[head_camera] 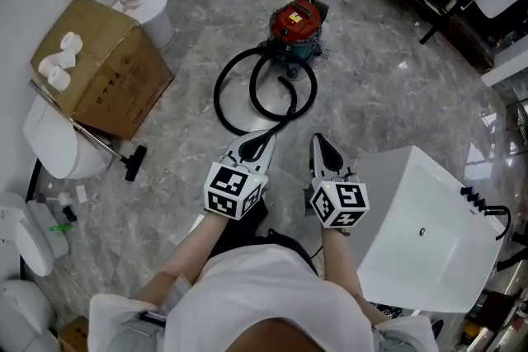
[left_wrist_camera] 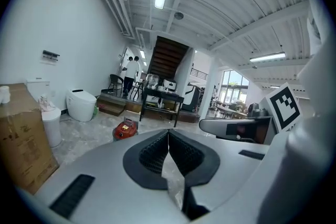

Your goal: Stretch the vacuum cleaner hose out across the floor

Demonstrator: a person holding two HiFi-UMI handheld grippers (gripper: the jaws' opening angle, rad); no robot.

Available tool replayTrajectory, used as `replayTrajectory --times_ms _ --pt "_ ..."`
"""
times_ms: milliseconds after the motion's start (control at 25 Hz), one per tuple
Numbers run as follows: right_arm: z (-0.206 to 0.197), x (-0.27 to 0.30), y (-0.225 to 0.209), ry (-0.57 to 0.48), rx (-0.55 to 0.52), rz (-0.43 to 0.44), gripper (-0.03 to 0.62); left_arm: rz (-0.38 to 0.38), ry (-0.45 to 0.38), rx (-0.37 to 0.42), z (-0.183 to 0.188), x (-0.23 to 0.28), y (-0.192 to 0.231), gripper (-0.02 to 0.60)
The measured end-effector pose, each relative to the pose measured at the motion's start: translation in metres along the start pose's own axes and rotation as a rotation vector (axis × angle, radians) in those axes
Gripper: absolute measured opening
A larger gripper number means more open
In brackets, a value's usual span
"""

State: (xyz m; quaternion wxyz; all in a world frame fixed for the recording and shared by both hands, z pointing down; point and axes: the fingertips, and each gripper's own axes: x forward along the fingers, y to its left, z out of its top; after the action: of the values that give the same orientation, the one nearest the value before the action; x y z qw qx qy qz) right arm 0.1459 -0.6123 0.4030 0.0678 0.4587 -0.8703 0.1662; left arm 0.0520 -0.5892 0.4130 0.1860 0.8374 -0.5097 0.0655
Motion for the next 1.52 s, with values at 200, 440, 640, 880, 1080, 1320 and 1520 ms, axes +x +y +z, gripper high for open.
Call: replayTrajectory --times_ms 200,440,640,880,1080,1320,1520 --pt "0.012 0.028 -0.014 -0.013 0.002 -0.012 0.014 -0.034 0.004 0.014 0.011 0.028 0.014 0.009" --pt "0.019 0.043 -0.025 -0.019 0.002 -0.029 0.014 -0.057 0.012 0.023 0.016 0.047 0.023 0.009" --pt "0.027 0.057 -0.038 -0.013 -0.002 -0.034 0.014 -0.05 0.023 0.009 0.017 0.06 0.031 0.009" --pt "0.032 0.087 -0.057 -0.016 -0.01 -0.007 0.014 -0.014 0.019 0.014 0.017 0.086 0.054 0.009" --pt "0.011 0.121 -0.083 -0.015 -0.022 0.02 0.014 -0.013 -0.013 0.017 0.002 0.124 0.074 0.009" --pt "-0.044 0.172 -0.132 -0.015 -0.031 0.042 0.014 -0.026 -0.02 0.041 -0.055 0.189 0.098 0.009" --pt "-0.114 0.207 -0.165 0.004 0.021 0.049 0.014 -0.05 0.005 0.029 -0.119 0.231 0.114 0.009"
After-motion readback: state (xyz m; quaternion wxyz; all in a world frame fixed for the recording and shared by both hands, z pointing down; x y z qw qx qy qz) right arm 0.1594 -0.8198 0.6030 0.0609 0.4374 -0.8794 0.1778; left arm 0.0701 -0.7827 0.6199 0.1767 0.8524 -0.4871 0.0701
